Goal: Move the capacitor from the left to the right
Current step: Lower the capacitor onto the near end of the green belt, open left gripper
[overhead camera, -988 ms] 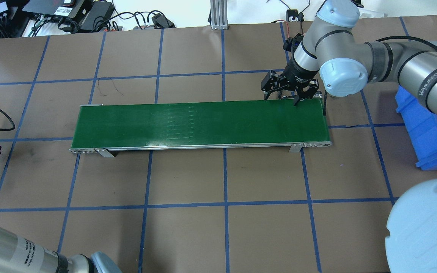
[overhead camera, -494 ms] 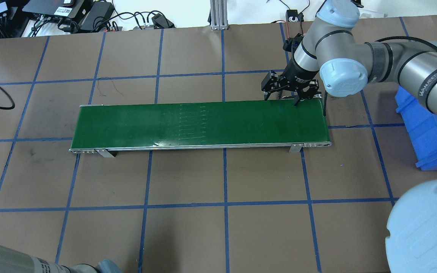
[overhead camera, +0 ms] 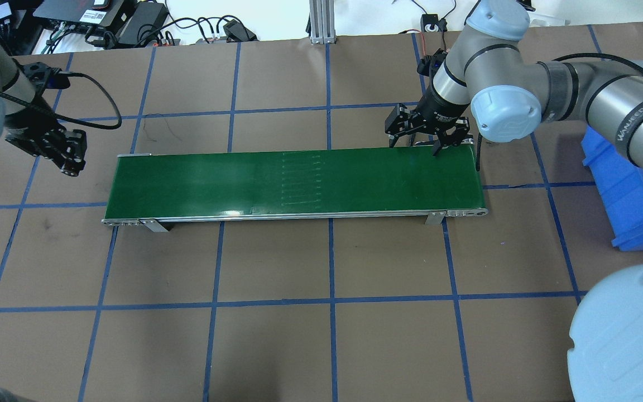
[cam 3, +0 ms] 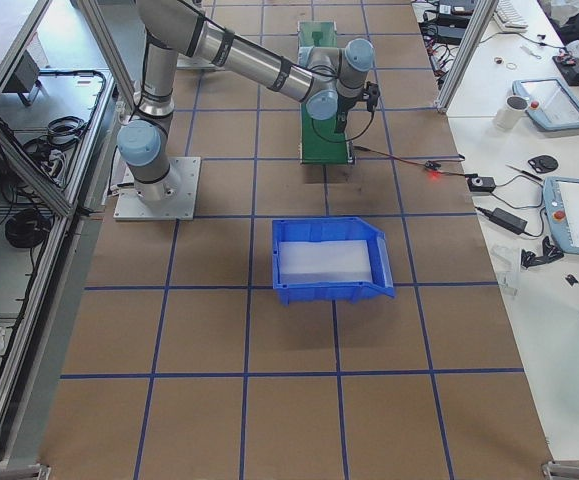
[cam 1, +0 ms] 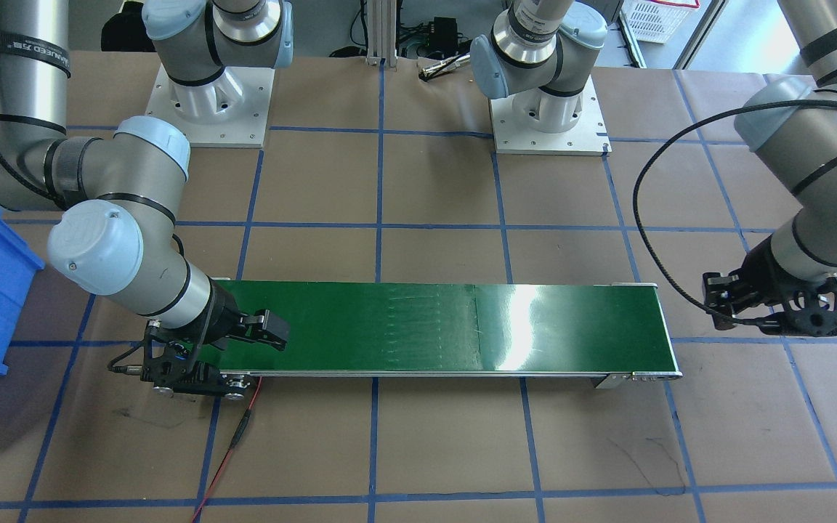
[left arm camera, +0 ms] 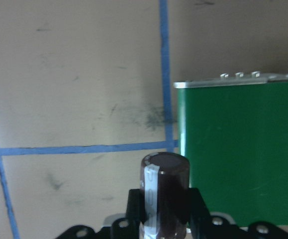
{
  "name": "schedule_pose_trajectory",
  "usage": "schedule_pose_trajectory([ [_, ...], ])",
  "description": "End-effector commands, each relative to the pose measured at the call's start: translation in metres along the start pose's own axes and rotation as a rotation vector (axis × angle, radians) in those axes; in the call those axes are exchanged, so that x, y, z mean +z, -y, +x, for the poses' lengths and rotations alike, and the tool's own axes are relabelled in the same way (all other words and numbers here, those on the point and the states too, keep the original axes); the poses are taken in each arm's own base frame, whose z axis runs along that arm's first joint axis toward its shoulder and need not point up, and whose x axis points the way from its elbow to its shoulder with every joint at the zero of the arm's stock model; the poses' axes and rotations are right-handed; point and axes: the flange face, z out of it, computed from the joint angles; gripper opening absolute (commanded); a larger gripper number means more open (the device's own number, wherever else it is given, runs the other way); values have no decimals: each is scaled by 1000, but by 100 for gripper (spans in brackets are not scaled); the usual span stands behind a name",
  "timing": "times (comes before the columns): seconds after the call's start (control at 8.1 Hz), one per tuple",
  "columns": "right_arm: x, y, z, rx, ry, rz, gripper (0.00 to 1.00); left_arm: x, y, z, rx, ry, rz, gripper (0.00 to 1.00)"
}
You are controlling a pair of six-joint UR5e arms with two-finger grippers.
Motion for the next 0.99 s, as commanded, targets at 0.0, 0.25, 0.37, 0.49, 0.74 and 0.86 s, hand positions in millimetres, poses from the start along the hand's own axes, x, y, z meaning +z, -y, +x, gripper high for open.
schedule_pose_trajectory([
  [0.0, 1, 0, -1, 0, 0, -1, 100, 3, 14, 62, 19, -39, 7, 12],
  [0.25, 1, 0, 0, 1, -2, -1, 100, 9, 14, 79, -12, -73, 1, 13],
  [0.37, 1, 0, 0, 1, -2, -1, 100, 28, 15, 80, -14, -86, -32, 13],
  [0.49, 1, 0, 0, 3, -2, -1, 100, 43, 17, 82, -26, -92, -54, 14],
  [0.74, 1, 0, 0, 1, -2, -1, 100, 47, 16, 84, -40, -99, -61, 16],
  [0.86, 1, 0, 0, 1, -3, -1, 100, 50, 15, 90, -103, -129, -68, 32],
])
